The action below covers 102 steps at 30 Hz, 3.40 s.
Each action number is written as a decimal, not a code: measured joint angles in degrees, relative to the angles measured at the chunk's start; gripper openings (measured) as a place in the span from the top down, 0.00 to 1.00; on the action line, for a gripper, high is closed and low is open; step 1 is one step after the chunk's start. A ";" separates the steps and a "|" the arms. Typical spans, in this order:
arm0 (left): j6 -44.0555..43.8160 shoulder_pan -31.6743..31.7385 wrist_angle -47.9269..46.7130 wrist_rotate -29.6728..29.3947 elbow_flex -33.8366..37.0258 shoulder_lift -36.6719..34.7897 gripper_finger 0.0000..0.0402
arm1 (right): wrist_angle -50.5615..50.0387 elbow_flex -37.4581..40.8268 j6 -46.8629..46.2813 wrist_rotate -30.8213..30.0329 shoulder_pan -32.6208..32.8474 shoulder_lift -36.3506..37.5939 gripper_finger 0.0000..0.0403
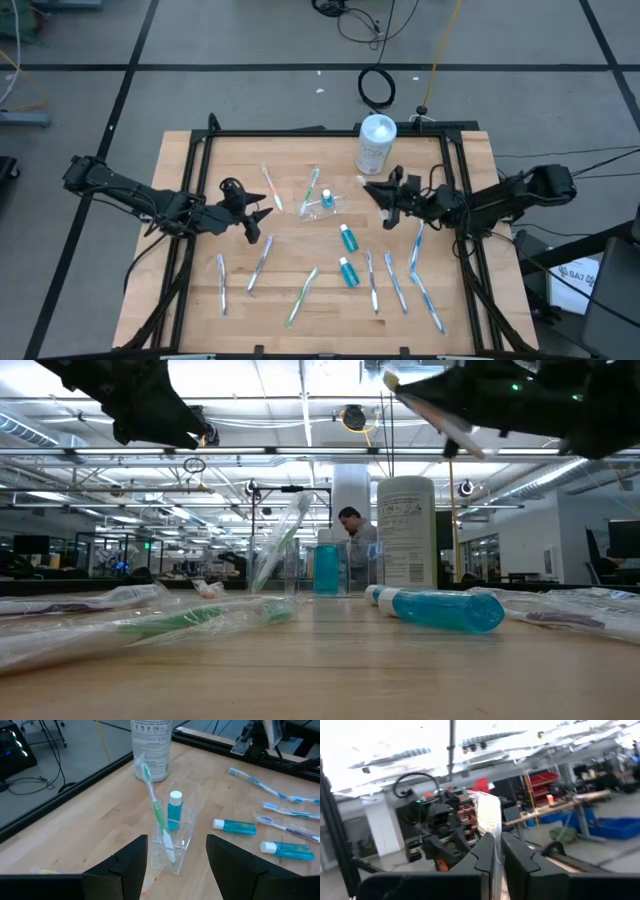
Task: Pick & Place toothbrushing station
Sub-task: Put the right orange toothbrush into the transparent organizer
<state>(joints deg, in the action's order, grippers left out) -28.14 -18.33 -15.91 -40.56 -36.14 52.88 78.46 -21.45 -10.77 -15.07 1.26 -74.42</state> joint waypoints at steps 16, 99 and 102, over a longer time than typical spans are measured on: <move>0.87 0.04 0.89 0.03 0.00 0.00 0.48 | -2.10 -17.50 18.60 1.74 -0.03 -14.74 0.96; 2.43 0.31 1.25 1.62 0.00 -0.02 0.48 | 9.17 -28.63 14.59 -4.50 -12.33 -37.47 0.96; 2.42 0.31 1.88 1.64 0.00 -0.02 0.48 | 10.79 -28.56 14.62 -4.52 -12.34 -40.63 0.98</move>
<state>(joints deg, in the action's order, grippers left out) -25.72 -18.02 -14.03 -38.91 -36.14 52.86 89.25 -50.01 3.85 -19.59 -11.08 -115.06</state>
